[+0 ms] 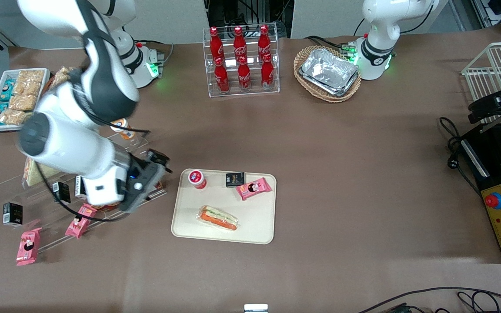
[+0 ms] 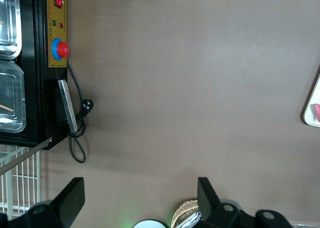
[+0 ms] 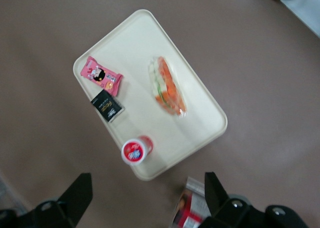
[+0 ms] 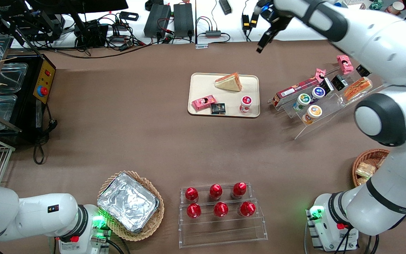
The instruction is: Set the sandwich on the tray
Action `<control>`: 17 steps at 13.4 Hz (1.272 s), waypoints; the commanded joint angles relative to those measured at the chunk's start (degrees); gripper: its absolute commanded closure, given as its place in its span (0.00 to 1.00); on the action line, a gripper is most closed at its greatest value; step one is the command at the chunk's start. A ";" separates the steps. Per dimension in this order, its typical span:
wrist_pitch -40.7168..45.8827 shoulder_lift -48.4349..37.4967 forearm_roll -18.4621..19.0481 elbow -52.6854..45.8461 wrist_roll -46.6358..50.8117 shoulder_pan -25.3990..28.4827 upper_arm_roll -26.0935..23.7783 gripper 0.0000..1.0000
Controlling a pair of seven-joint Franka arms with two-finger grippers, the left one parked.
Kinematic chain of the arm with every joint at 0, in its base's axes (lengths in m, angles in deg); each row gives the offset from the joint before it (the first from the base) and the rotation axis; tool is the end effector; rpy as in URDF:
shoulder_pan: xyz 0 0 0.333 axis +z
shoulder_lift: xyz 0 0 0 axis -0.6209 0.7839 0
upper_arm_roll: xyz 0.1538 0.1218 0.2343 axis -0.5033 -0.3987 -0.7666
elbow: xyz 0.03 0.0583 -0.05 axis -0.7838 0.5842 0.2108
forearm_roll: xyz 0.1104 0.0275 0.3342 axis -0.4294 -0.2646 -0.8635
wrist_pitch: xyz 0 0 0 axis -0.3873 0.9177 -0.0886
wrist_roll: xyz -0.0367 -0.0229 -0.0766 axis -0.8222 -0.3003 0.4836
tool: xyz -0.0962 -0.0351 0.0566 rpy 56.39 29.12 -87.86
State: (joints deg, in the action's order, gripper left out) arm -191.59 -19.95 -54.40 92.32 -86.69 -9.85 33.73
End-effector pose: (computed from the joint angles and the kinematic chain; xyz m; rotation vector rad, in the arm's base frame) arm 0.5909 0.2037 0.4941 -2.6586 -1.1586 -0.0993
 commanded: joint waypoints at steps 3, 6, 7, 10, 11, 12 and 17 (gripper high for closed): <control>8.49 -7.86 0.06 3.14 4.28 -10.93 -1.73 0.00; 9.28 -9.80 1.30 3.33 10.92 -14.19 -3.65 0.00; 9.46 -10.50 1.30 3.33 14.88 -15.68 -4.79 0.00; 12.08 -13.04 6.55 3.33 27.96 -17.72 -7.70 0.00; 13.66 -14.27 7.88 3.33 33.93 -17.80 -8.49 0.00; 15.59 -15.59 8.59 3.24 37.64 -17.81 -8.76 0.00; 18.61 -21.30 16.86 7.00 44.80 -20.51 -11.13 0.00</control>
State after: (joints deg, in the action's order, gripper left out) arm -172.55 -37.52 -39.87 94.52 -45.26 -27.02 24.98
